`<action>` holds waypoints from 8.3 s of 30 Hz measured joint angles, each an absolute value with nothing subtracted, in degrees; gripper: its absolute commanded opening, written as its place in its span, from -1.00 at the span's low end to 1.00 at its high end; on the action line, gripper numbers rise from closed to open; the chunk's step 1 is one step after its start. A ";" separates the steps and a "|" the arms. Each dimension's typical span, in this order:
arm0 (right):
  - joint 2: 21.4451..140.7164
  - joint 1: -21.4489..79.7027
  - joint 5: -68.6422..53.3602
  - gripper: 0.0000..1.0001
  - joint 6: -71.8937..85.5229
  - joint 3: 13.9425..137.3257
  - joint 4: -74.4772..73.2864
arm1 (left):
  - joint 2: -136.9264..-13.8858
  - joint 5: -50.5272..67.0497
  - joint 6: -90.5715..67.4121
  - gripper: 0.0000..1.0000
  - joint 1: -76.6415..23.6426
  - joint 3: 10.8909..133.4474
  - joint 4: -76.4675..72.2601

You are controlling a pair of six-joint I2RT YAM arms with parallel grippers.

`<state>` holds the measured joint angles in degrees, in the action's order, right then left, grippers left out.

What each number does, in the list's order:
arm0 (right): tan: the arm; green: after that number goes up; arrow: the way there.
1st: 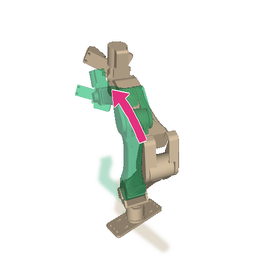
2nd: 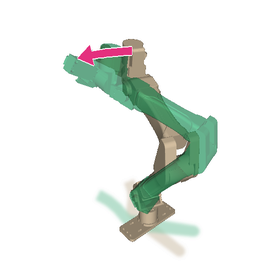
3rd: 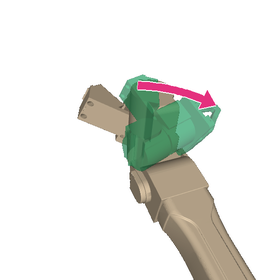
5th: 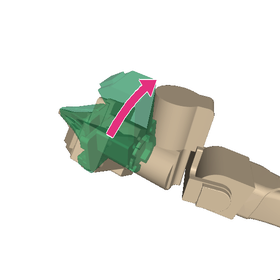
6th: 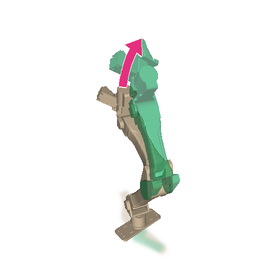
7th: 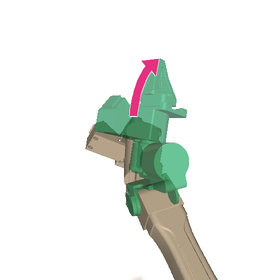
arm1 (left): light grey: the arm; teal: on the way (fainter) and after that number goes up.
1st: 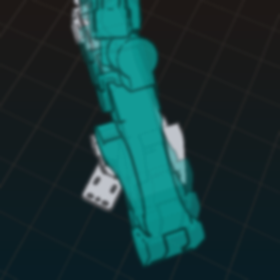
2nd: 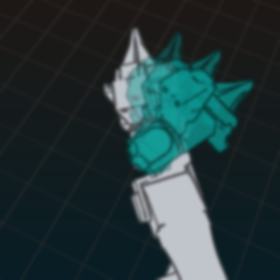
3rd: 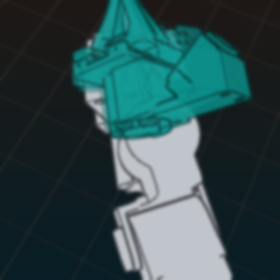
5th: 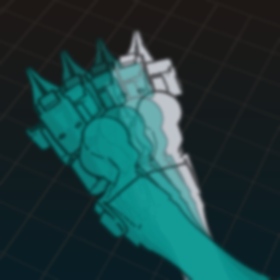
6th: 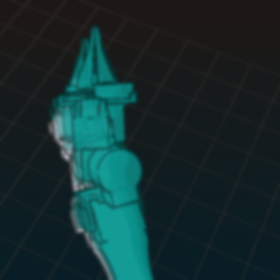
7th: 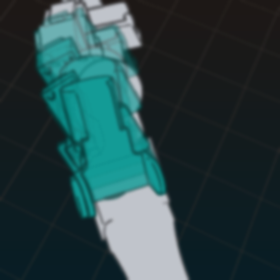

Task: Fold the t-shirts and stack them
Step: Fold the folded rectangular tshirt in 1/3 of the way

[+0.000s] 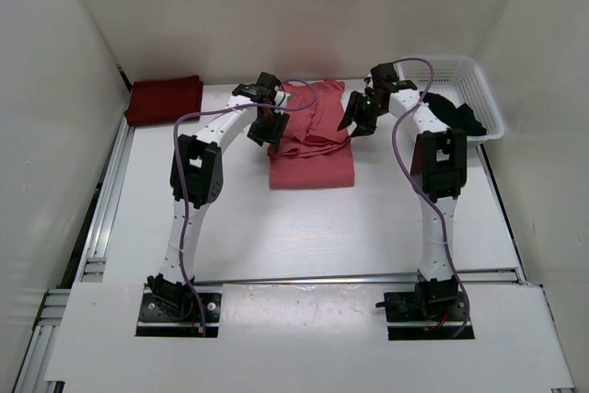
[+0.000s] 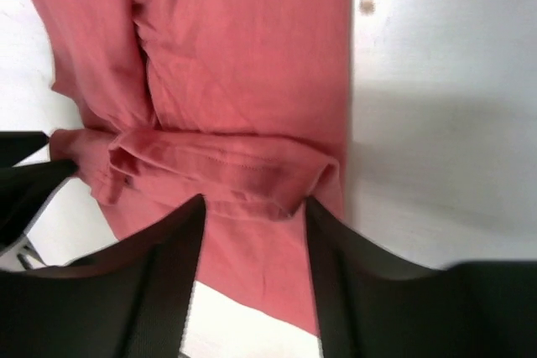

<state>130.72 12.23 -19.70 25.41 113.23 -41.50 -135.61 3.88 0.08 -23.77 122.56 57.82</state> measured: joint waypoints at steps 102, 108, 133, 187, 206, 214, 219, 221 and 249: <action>110.96 14.35 -19.97 -0.42 31.22 71.68 -24.84 | -129.25 12.86 -0.43 -0.59 -25.93 104.07 58.57; 110.96 14.37 -21.56 -0.99 31.68 69.36 -23.81 | -129.12 12.95 -0.25 -0.78 -26.00 103.74 57.71; 70.98 42.46 -15.55 0.10 36.95 33.26 -38.79 | -90.67 3.73 -0.19 0.45 -50.65 57.36 63.05; 94.74 28.08 -12.32 -1.00 23.38 60.16 -37.50 | -98.04 -5.82 0.03 -0.75 -46.26 69.95 53.30; 100.84 22.61 -16.91 -0.20 26.59 65.91 -37.50 | -105.38 -5.41 -0.03 0.41 -37.32 77.23 59.64; 89.41 22.57 -13.80 -0.20 26.81 66.59 -36.56 | -91.55 -10.83 -0.01 0.35 -40.91 74.63 51.70; 87.02 22.57 -13.89 -0.28 27.66 60.55 -35.24 | -85.62 -8.34 0.08 0.35 -48.66 68.62 50.54; 86.54 22.57 -14.04 -0.31 28.21 56.99 -35.07 | -88.23 -8.38 0.05 0.35 -48.80 68.51 50.26; 96.90 25.43 -11.42 -0.25 28.03 56.60 -27.18 | -100.82 0.47 0.01 0.41 -31.18 72.47 52.82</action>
<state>96.90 25.43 -11.42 28.03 56.60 -27.18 -100.82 0.47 0.01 -31.18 72.47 52.82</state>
